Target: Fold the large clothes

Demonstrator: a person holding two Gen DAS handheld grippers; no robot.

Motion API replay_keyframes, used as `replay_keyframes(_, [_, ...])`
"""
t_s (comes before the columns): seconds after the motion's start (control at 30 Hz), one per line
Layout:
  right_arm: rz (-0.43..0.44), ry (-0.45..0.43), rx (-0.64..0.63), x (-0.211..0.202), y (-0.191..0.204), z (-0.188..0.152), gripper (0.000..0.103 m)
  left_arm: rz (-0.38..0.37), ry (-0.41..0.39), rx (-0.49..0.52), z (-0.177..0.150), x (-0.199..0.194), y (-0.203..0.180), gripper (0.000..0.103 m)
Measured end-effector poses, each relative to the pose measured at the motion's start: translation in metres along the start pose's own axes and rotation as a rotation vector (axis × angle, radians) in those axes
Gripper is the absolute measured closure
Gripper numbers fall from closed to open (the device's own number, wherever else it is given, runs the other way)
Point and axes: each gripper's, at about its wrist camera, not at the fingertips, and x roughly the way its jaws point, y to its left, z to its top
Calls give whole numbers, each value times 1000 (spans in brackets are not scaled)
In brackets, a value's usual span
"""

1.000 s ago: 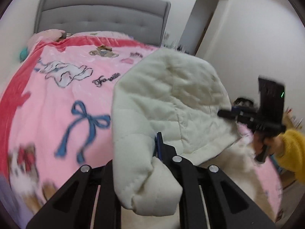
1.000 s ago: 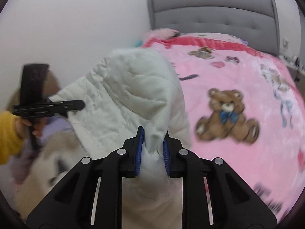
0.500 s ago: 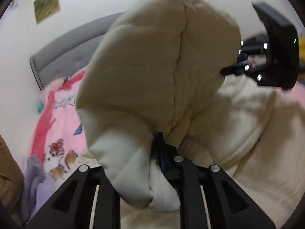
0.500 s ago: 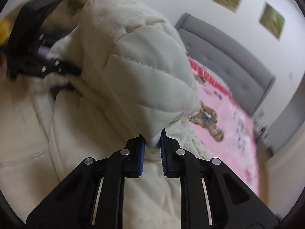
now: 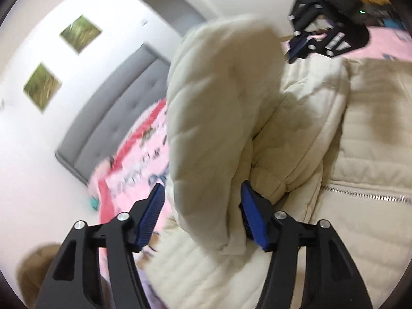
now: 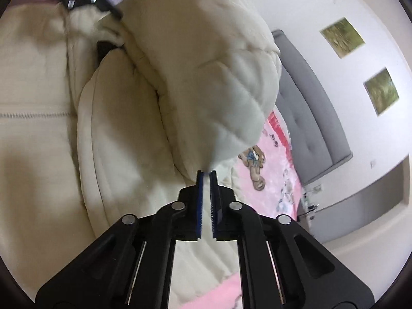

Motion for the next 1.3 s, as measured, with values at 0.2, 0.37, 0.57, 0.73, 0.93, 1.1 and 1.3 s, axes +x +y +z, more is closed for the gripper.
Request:
replay_keyframes(0.2, [7,6,-68,4,7,6,100,3,17,112,30,30,9,31])
replay_keyframes(0.37, [46,5,56,9,-18,9,58,23,15,20,44,37,28,31])
replay_keyframes(0.57, [19,-108,237,15,-76,27,20,16,-9,-103,52,37,63,24])
replay_keyframes(0.73, [59,-43,106,65,-98,46,12,-144,53,50,75,75,75,19])
replay_keyframes(0.93, [165,76,54,119,-103,78,91,-137,214,191,93,149,65,57])
replay_keyframes(1.1, [-29,72,108,148,-141,106,93,82,199,76,105,190,107,75])
replay_keyframes(1.3, [-64,-73,-65,108,-89,86,94,136,0,218,58,138,62,79])
